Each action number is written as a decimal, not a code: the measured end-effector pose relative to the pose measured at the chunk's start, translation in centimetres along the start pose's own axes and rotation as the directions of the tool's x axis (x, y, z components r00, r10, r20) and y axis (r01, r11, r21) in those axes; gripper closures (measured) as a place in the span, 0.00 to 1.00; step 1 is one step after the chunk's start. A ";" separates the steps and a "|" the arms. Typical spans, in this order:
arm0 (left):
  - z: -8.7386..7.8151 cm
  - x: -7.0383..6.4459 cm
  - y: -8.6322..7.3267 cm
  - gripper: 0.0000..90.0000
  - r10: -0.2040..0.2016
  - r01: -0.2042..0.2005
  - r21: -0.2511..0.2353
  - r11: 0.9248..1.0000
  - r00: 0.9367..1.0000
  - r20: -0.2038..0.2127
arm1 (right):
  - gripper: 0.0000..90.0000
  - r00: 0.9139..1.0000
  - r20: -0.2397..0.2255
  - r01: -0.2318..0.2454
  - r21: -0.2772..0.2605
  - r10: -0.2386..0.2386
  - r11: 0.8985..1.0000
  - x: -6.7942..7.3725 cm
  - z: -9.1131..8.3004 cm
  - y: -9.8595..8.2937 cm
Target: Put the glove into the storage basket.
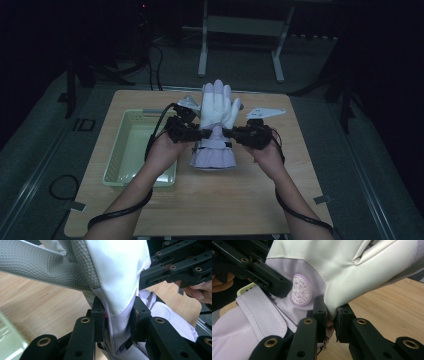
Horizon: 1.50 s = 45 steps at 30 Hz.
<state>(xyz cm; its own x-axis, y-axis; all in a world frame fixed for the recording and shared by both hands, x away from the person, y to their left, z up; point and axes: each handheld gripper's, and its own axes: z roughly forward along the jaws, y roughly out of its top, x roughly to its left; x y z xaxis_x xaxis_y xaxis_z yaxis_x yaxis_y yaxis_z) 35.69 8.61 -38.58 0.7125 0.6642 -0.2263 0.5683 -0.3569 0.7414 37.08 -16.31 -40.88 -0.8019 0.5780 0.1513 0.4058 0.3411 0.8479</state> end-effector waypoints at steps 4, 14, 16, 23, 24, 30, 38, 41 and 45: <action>-1.0 1.0 -0.6 0.78 0.004 -0.004 0.000 1.000 1.000 -0.008 | 0.90 1.000 -0.007 0.004 0.009 -0.004 1.000 0.8 1.3 0.8; -4.5 3.9 -2.5 0.78 0.003 -0.002 0.009 1.000 0.999 -0.046 | 0.90 0.999 -0.041 0.015 0.020 -0.014 1.000 3.3 5.2 2.6; -5.1 4.5 -3.0 0.78 -0.002 0.002 0.012 1.000 0.998 -0.057 | 0.90 0.999 -0.050 0.018 0.025 -0.017 1.000 3.8 6.0 2.9; -7.4 7.1 -5.3 0.78 -0.034 0.036 0.024 0.999 0.996 -0.086 | 0.90 0.997 -0.068 0.032 0.054 -0.028 0.998 6.0 9.8 3.9; -7.6 7.5 -5.6 0.78 -0.040 0.043 0.025 0.999 0.995 -0.089 | 0.90 0.997 -0.071 0.028 0.059 -0.024 0.998 6.3 10.4 4.0; -9.3 9.7 -7.4 0.78 -0.051 0.053 0.028 0.998 0.995 -0.090 | 0.90 0.997 -0.068 0.034 0.081 -0.029 0.996 8.2 13.2 4.7; -9.8 10.4 -8.8 0.78 -0.038 0.044 0.050 0.998 0.993 -0.109 | 0.90 0.996 -0.079 0.038 0.082 -0.032 0.996 9.6 15.0 4.2; -8.8 11.1 -9.7 0.78 -0.042 0.048 0.060 0.997 0.994 -0.100 | 0.90 0.998 -0.056 0.034 0.108 -0.028 0.994 9.6 15.8 3.6; -7.4 12.3 -10.6 0.77 -0.046 0.055 0.104 0.993 0.995 -0.086 | 0.90 1.000 -0.021 0.016 0.160 -0.013 0.987 9.7 17.3 2.4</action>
<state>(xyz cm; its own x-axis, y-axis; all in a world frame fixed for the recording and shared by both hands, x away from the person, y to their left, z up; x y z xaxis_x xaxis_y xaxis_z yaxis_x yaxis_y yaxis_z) 35.34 25.41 -44.51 0.6472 0.7342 -0.2052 0.6464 -0.3858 0.6583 37.86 2.91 -46.12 -0.8158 0.5583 0.1509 0.4582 0.4648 0.7577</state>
